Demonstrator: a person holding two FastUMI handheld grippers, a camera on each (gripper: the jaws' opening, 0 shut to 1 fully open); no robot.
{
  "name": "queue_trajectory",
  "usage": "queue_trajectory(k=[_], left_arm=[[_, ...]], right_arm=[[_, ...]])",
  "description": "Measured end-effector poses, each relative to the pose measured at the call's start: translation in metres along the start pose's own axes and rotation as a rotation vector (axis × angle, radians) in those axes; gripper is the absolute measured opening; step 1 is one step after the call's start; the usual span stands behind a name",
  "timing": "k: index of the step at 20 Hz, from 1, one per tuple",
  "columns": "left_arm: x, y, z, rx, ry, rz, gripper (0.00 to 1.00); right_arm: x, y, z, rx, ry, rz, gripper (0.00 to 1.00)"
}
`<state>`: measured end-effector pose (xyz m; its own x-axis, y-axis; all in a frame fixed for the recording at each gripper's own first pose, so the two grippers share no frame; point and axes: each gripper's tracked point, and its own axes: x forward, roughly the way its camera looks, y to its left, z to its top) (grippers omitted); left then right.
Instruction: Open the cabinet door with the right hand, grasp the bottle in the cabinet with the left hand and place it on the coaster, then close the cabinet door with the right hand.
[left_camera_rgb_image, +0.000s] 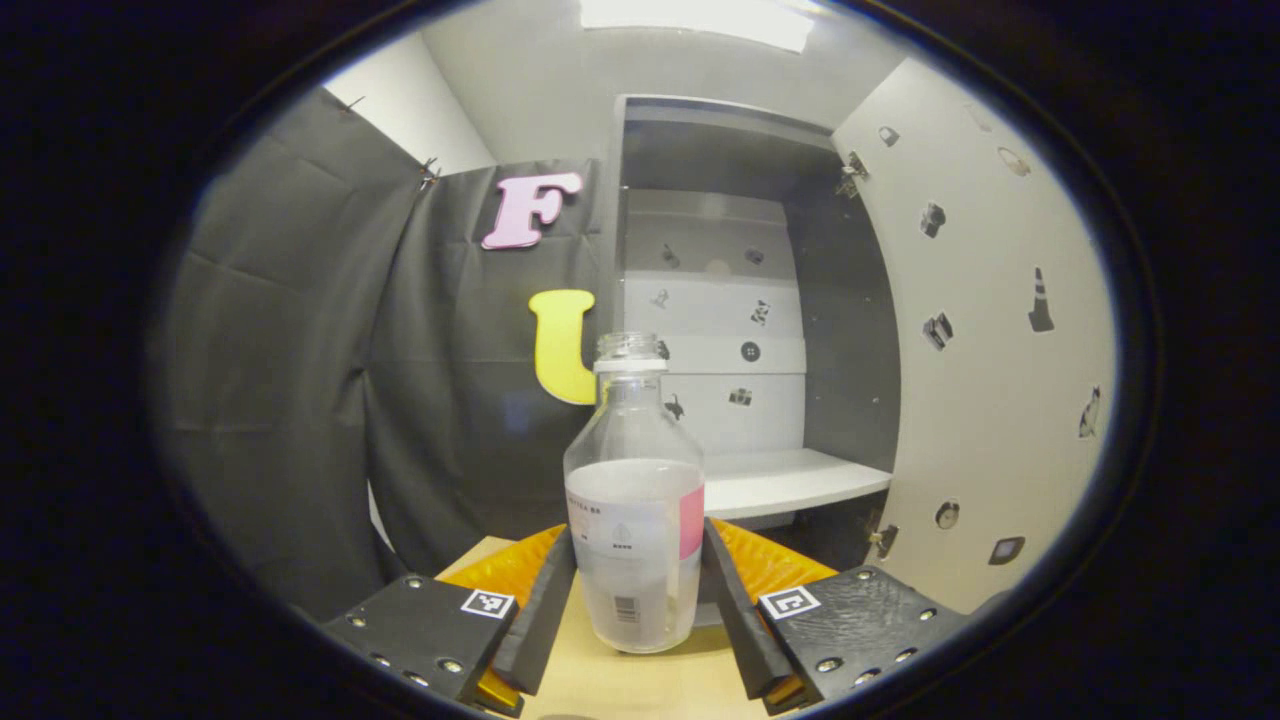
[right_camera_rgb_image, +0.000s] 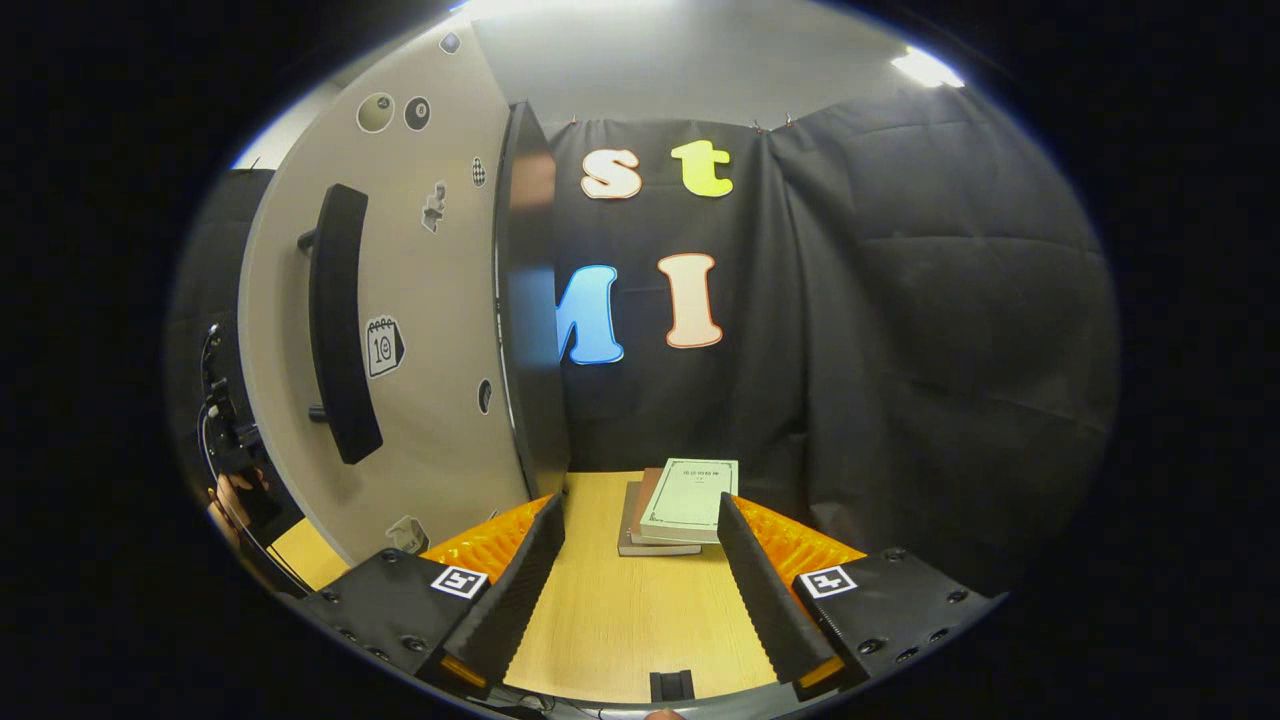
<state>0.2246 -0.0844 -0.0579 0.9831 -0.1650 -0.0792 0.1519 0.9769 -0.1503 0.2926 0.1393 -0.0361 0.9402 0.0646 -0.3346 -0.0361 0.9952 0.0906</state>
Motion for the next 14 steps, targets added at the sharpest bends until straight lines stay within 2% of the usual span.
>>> queue_trajectory(k=[5,6,7,9,10,14], left_arm=[[-0.033,0.021,-0.035,-0.01,0.029,0.042,0.74],[-0.038,0.022,-0.042,-0.015,0.034,0.044,0.72],[-0.042,0.023,-0.049,-0.017,0.036,0.047,0.72],[-0.051,0.028,-0.067,-0.019,0.041,0.052,0.72],[-0.054,0.03,-0.078,-0.023,0.048,0.056,0.72],[-0.073,0.036,-0.119,-0.059,0.081,0.071,0.72]], right_arm=[[-0.002,-0.004,0.003,0.004,-0.022,-0.008,0.97],[-0.002,-0.006,0.002,0.006,-0.023,-0.011,0.94],[-0.001,-0.006,0.002,0.01,-0.023,-0.011,0.97],[-0.001,-0.009,-0.001,0.018,-0.02,-0.016,0.94],[0.0,-0.01,-0.003,0.021,-0.016,-0.019,0.97],[0.0,-0.014,-0.013,0.009,0.007,-0.028,0.97]])
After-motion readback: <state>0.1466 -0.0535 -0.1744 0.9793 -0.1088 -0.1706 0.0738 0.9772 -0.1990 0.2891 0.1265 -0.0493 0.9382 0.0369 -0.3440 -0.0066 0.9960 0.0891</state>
